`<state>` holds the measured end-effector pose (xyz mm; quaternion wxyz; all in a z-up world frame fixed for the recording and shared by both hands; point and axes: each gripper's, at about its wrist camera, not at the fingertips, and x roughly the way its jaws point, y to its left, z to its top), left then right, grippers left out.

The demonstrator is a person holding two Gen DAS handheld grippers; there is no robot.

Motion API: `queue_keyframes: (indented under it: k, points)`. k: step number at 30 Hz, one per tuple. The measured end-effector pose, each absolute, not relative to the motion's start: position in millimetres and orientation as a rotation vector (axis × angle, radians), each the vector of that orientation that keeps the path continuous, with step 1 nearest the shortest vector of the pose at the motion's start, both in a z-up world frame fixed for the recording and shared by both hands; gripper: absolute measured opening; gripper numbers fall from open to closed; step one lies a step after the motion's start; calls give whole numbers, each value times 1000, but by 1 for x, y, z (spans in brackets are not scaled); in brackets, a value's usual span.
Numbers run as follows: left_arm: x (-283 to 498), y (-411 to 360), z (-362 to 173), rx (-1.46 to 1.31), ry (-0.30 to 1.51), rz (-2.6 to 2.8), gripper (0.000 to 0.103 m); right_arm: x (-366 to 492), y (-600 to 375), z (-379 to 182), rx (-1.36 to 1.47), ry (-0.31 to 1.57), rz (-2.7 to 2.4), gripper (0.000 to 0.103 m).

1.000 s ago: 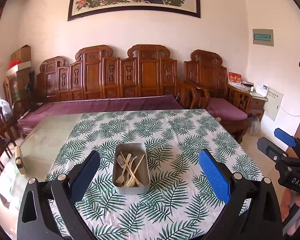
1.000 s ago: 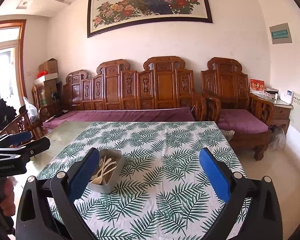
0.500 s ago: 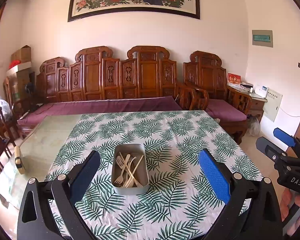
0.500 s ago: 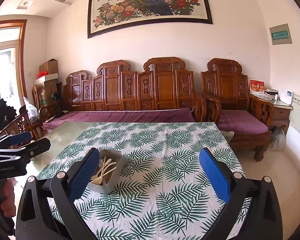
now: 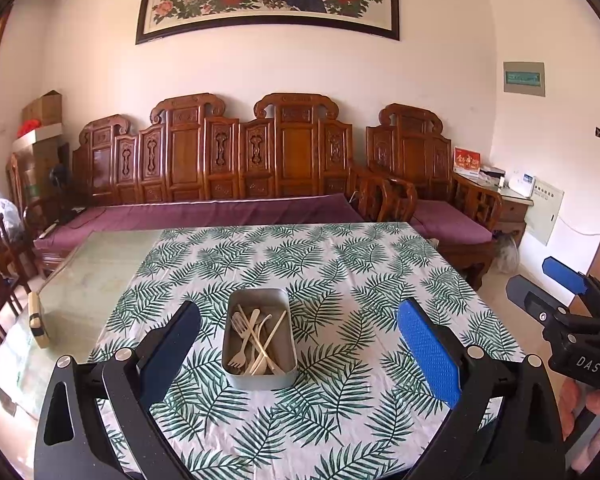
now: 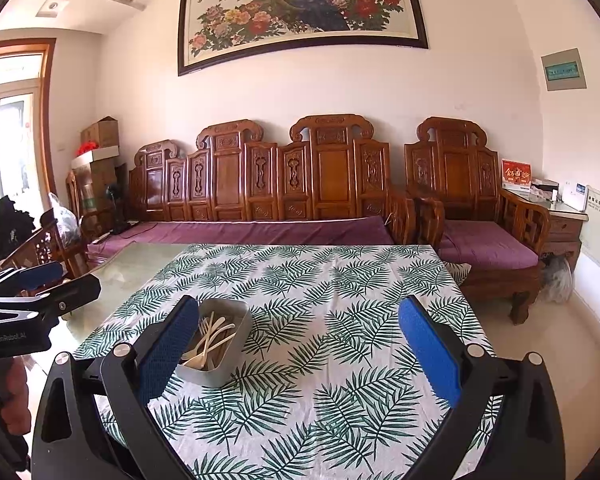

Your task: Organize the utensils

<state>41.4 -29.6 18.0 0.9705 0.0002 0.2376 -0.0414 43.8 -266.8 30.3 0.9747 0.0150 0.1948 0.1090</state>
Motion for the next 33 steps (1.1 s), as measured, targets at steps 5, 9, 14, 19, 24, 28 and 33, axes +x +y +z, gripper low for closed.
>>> queue_keyframes:
  k: [5,9,14,19,24,28,33]
  points:
    - [41,-30,18,0,480,-83,95,44,-267,30,31,393,221,100]
    - [41,-29,18,-1,479,-82,95,45,-266,30,29,395,223,100]
    - [41,-30,19,-2,478,-81,95,45,-264,30,29,393,224,100]
    - [41,-30,18,-4,480,-83,95,46,-265,30,28,393,224,100]
    - [41,-29,18,-5,480,-82,95,46,-264,30,28,394,223,100]
    - [41,-30,18,-9,476,-83,95,46,-264,30,26,393,223,100]
    - [41,-29,18,-10,475,-83,95,46,-264,30,26,393,224,100]
